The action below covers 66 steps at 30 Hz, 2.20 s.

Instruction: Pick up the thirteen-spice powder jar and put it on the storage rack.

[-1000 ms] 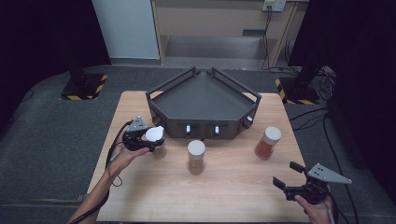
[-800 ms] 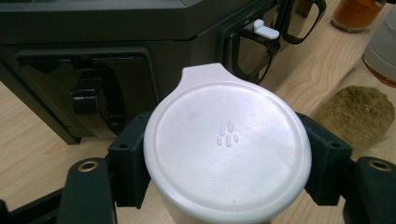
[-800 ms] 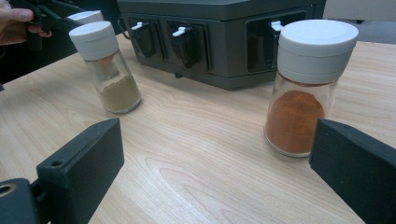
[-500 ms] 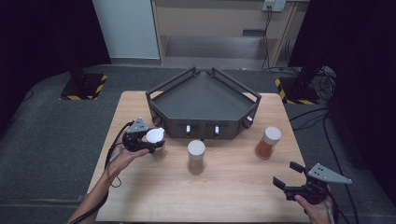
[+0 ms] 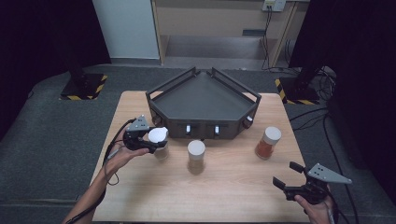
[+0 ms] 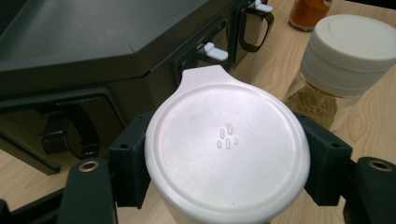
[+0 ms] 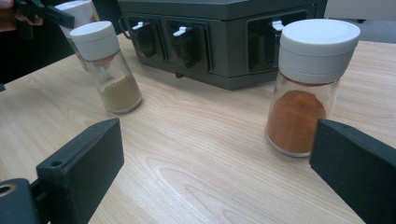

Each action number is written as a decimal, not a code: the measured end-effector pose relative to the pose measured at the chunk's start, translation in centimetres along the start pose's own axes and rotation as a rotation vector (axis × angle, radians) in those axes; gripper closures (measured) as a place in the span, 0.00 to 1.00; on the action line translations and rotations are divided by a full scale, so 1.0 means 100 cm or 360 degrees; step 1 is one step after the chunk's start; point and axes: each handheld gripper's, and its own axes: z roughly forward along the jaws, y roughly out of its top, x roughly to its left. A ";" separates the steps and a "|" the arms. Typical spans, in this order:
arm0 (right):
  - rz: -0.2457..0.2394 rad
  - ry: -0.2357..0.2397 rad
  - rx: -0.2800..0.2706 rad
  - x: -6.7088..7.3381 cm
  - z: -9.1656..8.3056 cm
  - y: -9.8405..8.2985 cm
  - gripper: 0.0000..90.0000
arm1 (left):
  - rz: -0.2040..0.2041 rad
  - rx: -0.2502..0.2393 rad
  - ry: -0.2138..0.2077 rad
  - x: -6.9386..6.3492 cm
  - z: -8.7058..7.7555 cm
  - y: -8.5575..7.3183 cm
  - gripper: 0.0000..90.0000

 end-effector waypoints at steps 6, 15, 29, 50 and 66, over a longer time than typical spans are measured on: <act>0.0006 -0.0008 -0.0009 0.000 -0.001 -0.001 0.03 | 0.0011 -0.0017 -0.0014 0.000 -0.006 0.013 0.32; 0.0011 -0.0001 -0.0013 -0.001 -0.001 -0.001 0.02 | 0.0054 0.0014 -0.0073 0.004 -0.013 0.037 0.32; 0.0018 0.0022 -0.0028 -0.004 -0.001 -0.003 0.02 | 0.0067 0.0007 -0.0051 0.008 -0.027 0.063 0.32; 0.0025 0.0030 -0.0024 -0.005 0.000 -0.003 0.02 | 0.0043 -0.0028 -0.0027 0.017 -0.046 0.095 0.32; 0.0021 0.0040 -0.0027 -0.005 0.000 -0.003 0.02 | 0.0003 -0.0064 0.0086 0.021 -0.046 0.124 0.32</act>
